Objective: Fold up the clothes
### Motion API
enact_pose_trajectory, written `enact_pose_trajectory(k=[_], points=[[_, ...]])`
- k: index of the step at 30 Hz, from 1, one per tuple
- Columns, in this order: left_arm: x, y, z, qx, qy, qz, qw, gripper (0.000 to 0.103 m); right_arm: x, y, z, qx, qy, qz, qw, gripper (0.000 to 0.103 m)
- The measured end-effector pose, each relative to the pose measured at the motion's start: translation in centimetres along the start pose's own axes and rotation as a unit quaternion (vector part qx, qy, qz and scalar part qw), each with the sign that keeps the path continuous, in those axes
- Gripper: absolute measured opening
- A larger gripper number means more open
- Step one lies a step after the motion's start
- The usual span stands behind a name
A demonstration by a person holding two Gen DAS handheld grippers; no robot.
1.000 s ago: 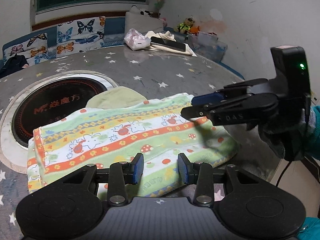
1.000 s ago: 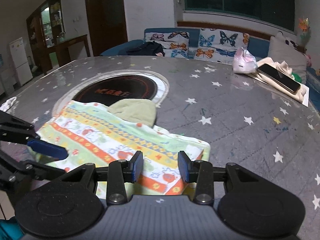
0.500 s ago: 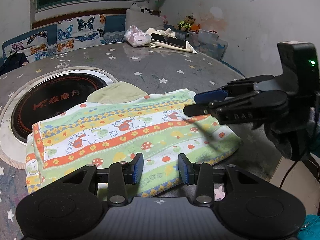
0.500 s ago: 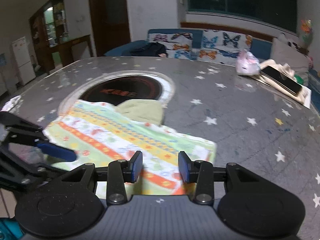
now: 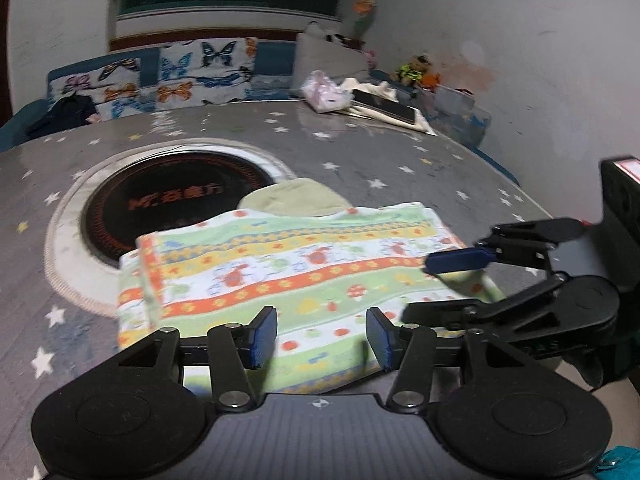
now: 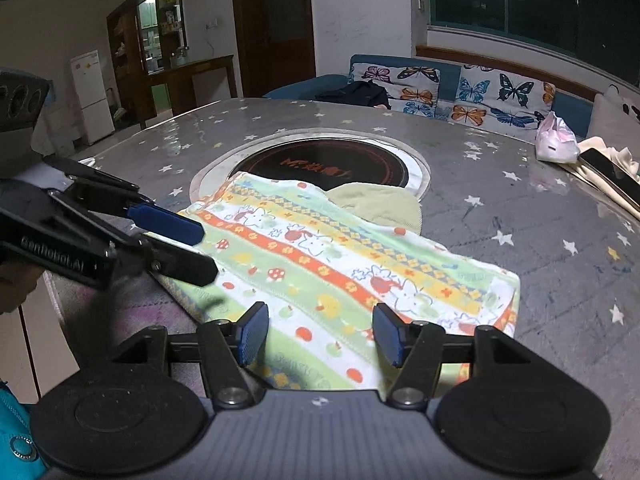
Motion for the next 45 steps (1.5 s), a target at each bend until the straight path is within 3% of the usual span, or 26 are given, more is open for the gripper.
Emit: enact_pose_trajectory(k=[8,18,29,35,45], points=[[-1.0,1.1,-0.1,0.022,0.015,0.02,0.9994,0.053,-0.6,0.1,0.4,-0.006,0.003,-0.006,1.0,0.061],[-1.1,1.5,-0.1,0.049,0.027,0.039,0.9977,0.07,-0.6,0.4,-0.4,-0.007,0.007,-0.01,1.0,0.07],[0.0,2.5,0.1,0.058,0.019,0.05,0.9969,0.071,0.8,0.0,-0.9,-0.005,0.0,-0.01,1.0,0.074],[0.0,3.4,-0.8,0.068,0.034,0.048,0.996,0.071,0.8,-0.9,-2.6,0.003,0.012,-0.028,1.0,0.074],[4.6,2.7,-2.8,0.064,0.006,0.039,0.9972,0.071,3.1,-2.8,-3.3,-0.01,-0.007,-0.039,0.999,0.077]])
Point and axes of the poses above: each gripper's, at about its wrist camera, not at the fingertips, and z roughly against the way its jaws point, y to its left, x to its top, the point moved 1 cm from there along -z, roughly the way its jaws point, and after that the axes turned 2 degrees about z, right-handed, at the moved point
